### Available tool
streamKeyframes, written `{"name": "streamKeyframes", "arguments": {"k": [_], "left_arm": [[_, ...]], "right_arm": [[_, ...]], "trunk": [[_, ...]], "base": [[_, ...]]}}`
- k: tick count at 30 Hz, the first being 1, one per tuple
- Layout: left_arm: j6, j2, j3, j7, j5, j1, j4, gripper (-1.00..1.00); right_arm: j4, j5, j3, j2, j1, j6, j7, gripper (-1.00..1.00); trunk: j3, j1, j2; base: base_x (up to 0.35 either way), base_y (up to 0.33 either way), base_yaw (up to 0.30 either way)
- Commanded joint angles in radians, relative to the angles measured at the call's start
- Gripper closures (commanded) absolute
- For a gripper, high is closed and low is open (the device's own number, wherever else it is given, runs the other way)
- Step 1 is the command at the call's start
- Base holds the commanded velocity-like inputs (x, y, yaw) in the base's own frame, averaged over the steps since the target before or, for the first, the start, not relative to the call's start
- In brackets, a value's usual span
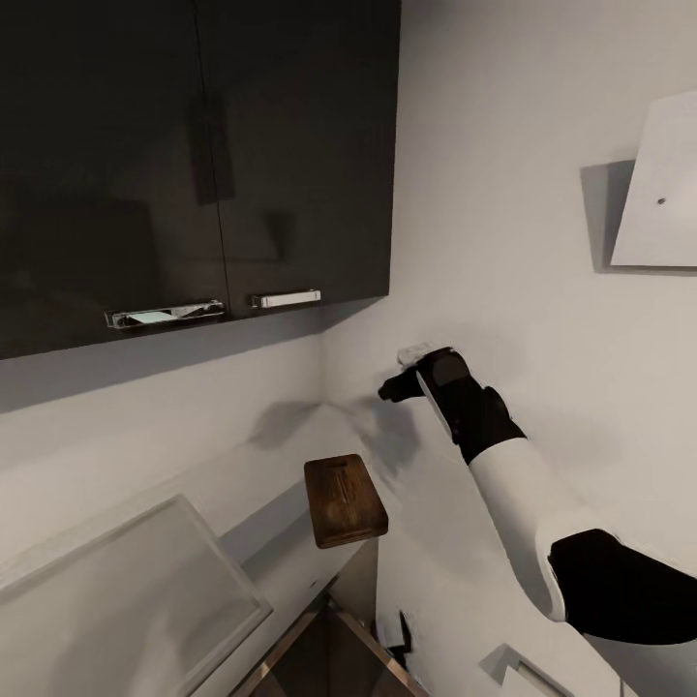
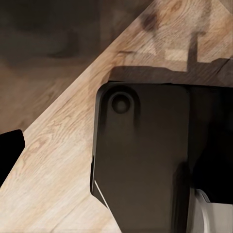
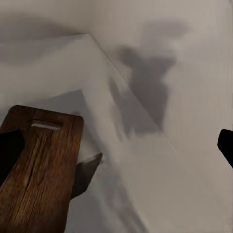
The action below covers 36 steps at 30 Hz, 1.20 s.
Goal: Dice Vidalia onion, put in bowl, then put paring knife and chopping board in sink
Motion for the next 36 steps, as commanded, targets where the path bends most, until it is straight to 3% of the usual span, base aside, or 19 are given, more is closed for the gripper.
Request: {"name": "streamKeyframes", "arguments": {"k": [1,8,29,36], "left_arm": [[-0.001,0.0,0.0,0.0,0.006,0.001,-0.001,-1.0],[-0.001,0.0,0.0,0.0,0.007,0.001,-0.001,-1.0],[-0.001,0.002,0.0,0.005,0.009,0.001,-0.001,-1.0],[-0.001,0.002,0.0,0.005,0.009,0.001,0.004,-1.0]], "right_arm": [[0.0,0.012,0.002,0.013,0.0,-0.002,0.012,-1.0],[0.046,0.012,0.004,0.05,0.0,-0.064,0.019,-1.0],[0.074,0.007,0.002,0.049,0.0,-0.112,0.028,-1.0],[0.173,-0.022,0.003,0.054,0.0,-0.218,0.029,-1.0]], "trunk": [[0.0,0.0,-0.001],[0.0,0.0,-0.001],[-0.006,0.0,-0.001],[-0.017,0.0,-0.001]], "base": [[0.0,0.0,0.0],[0.0,0.0,0.0],[0.0,0.0,0.0],[0.0,0.0,0.0]]}}
